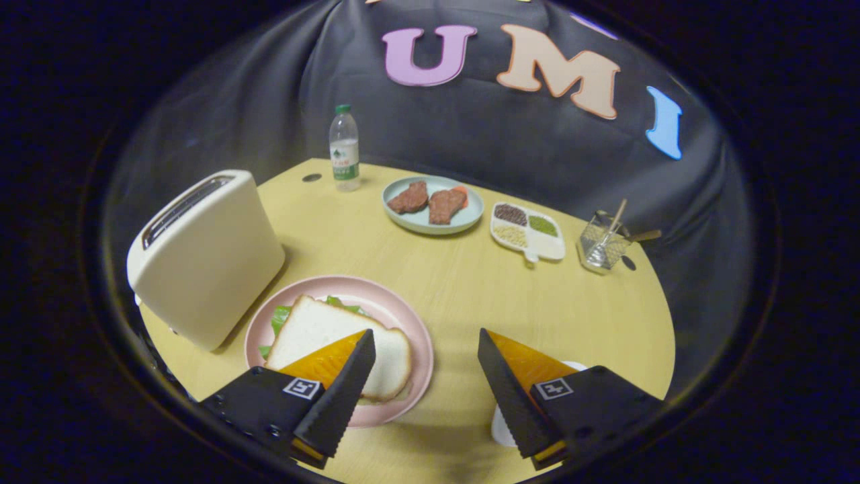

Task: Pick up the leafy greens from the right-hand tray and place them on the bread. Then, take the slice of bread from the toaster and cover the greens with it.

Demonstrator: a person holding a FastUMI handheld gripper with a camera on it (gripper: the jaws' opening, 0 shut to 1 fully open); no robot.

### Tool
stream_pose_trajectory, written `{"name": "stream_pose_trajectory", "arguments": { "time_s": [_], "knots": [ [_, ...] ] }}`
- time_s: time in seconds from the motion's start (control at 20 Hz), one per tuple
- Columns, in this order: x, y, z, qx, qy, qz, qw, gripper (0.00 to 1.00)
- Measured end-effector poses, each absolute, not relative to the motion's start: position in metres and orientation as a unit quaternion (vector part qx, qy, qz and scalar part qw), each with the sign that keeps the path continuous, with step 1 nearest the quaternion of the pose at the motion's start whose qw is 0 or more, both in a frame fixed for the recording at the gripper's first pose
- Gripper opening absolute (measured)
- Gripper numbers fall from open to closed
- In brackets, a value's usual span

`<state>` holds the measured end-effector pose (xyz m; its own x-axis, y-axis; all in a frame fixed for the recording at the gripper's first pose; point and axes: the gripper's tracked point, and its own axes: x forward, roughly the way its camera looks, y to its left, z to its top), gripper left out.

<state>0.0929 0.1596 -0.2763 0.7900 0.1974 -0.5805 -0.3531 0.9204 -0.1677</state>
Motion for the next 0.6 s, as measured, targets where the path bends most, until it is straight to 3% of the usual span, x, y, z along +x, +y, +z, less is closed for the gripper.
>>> {"name": "stream_pose_trajectory", "arguments": {
  "time_s": [0.6],
  "knots": [
    [0.075, 0.0, -0.096, -0.007, 0.092, 0.04, 0.995, 0.99]
  ]
}}
